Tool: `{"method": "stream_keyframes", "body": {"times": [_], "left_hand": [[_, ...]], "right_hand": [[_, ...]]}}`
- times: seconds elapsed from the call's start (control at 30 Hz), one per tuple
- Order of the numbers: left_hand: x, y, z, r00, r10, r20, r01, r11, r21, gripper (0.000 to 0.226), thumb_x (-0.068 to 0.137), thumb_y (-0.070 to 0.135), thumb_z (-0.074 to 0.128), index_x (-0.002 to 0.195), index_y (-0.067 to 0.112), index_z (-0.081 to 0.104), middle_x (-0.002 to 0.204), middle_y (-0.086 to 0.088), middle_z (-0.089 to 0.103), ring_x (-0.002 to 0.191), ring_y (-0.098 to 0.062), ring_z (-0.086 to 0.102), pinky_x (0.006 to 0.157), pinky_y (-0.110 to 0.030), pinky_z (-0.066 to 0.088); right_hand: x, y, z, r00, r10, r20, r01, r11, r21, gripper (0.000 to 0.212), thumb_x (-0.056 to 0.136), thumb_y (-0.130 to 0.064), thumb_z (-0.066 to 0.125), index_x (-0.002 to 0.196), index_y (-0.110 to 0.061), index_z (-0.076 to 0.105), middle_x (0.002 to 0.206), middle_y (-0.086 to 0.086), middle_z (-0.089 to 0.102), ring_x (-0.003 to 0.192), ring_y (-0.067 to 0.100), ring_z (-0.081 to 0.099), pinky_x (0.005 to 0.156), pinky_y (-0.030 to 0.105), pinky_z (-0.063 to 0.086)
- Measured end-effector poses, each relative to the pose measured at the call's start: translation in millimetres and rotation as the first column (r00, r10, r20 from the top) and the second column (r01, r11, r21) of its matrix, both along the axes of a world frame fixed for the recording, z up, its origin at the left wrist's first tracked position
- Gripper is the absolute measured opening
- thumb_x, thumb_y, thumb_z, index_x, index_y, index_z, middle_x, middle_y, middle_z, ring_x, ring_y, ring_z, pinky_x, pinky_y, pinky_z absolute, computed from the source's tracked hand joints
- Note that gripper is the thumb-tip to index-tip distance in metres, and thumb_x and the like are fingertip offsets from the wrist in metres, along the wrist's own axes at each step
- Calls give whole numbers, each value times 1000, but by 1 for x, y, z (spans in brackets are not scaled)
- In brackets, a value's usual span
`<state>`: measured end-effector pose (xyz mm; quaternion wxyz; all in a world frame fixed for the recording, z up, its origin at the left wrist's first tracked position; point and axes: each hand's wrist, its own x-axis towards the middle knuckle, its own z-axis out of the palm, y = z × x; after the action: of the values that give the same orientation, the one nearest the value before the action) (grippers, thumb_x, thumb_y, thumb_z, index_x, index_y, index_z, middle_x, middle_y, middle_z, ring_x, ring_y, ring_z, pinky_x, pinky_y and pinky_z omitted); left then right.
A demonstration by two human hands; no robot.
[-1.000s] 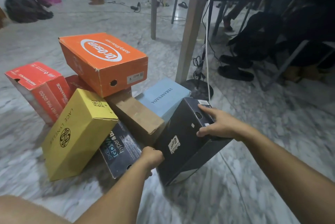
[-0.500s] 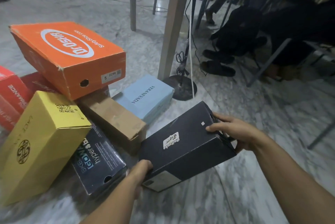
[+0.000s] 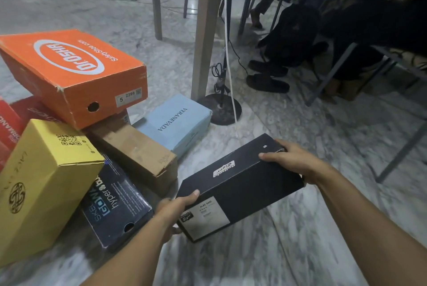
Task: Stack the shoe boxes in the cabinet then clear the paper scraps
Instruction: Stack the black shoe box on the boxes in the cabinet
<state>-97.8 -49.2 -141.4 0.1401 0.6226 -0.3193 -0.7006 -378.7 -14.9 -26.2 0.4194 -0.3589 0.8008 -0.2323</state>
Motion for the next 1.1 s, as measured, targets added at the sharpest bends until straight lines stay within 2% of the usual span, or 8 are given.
{"method": "stream_keyframes", "body": {"times": [0.2,0.3,0.43,0.53,0.67,0.83,0.97,1.1], "left_hand": [[-1,-1,15,997,-81,-5,81,996,-38,59,62,49,84,101,7,71,88,-13,76,86,-29,68,67,-43,58],[-3,0,26,995,-101,-24,99,994,-43,65,57,50,85,102,7,70,90,-15,75,89,-30,68,71,-49,59],[-4,-1,42,992,-120,-47,115,989,-87,82,46,55,88,110,10,66,95,-13,75,94,-31,68,74,-54,58],[-3,-1,58,991,-124,-46,117,984,-133,85,42,53,90,109,7,67,95,-14,74,93,-33,68,71,-54,58],[1,-2,84,986,-155,-53,141,966,-215,79,43,48,91,105,4,71,92,-16,75,89,-34,71,72,-51,59],[17,-1,124,984,-174,-25,154,925,-348,66,60,40,86,111,6,62,92,-14,73,80,-27,70,56,-35,57],[46,-4,156,978,-194,71,206,876,-436,78,44,47,92,105,8,65,93,-15,75,90,-34,71,75,-52,58],[77,0,190,987,-115,115,157,858,-489,55,61,33,88,105,11,65,95,-11,74,90,-29,69,75,-45,57]], "right_hand": [[-5,11,30,997,-12,-81,19,997,81,29,74,-47,79,94,-43,59,102,-11,67,94,21,64,77,60,53],[-6,19,44,996,-36,-80,40,998,45,45,78,-40,79,116,-43,54,93,-14,59,77,8,58,54,37,51],[-11,30,61,996,-41,-81,41,999,-6,75,77,-39,80,143,-31,44,101,-12,56,76,4,54,43,29,46],[-10,36,77,997,-37,-66,36,999,-21,89,67,-46,85,144,-36,41,122,-3,50,92,19,57,58,49,58],[-8,45,101,997,-21,-68,17,998,-66,97,62,-47,87,145,-35,39,133,1,49,108,29,54,74,71,51],[3,49,129,991,24,-129,-33,997,-73,99,64,-44,87,148,-31,36,144,9,43,106,31,50,78,70,51],[19,46,146,979,86,-183,-104,991,-90,106,54,-50,90,146,-31,40,142,7,46,109,33,54,71,65,56],[41,40,160,970,155,-186,-183,973,-142,104,58,-46,89,146,-24,39,119,1,57,97,26,61,65,59,59]]}}
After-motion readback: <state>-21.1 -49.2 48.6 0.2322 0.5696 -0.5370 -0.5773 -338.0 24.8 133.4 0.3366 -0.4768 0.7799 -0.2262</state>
